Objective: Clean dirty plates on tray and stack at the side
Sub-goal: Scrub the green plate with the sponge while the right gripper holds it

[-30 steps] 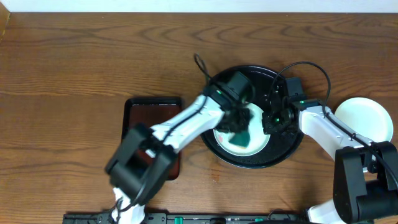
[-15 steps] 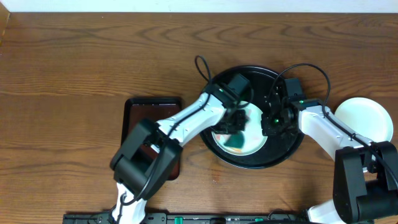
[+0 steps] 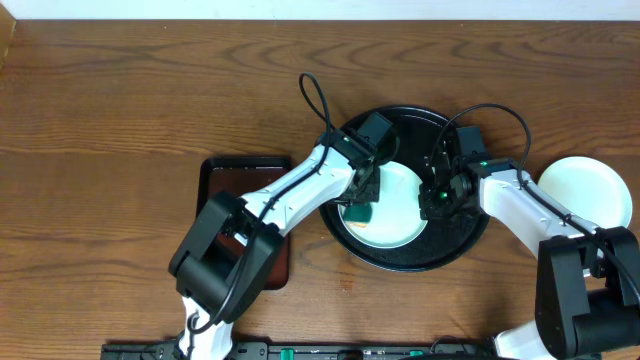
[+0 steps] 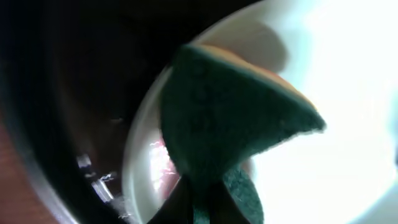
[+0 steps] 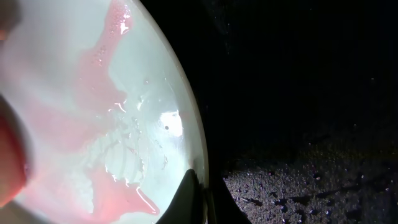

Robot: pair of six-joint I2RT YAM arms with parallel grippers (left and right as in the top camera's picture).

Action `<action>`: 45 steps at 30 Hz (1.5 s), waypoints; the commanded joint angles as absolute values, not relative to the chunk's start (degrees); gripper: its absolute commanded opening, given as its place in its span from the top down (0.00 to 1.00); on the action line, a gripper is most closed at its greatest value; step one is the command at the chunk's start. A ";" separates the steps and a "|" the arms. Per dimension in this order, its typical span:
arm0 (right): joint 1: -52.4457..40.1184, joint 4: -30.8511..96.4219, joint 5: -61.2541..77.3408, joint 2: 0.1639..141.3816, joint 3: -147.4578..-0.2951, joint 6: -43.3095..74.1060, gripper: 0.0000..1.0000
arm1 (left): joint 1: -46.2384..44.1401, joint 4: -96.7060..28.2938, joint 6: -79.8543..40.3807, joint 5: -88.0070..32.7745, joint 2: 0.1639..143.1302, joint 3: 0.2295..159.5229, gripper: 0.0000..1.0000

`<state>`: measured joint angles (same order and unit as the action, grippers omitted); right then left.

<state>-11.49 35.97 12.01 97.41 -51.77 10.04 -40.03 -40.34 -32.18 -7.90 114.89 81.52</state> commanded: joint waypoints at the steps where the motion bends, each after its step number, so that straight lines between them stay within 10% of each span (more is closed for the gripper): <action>1: -11.68 37.76 7.79 99.39 -50.02 8.95 0.99 | -40.38 -37.23 -33.30 -17.89 118.83 81.06 0.93; 16: -11.68 38.00 7.81 99.39 -50.02 8.97 0.99 | -44.80 -24.21 -33.30 -41.08 120.51 81.08 0.92; 45: -11.66 38.63 7.70 99.39 -50.02 8.97 0.99 | -38.22 -55.22 -33.54 16.01 120.11 86.54 0.92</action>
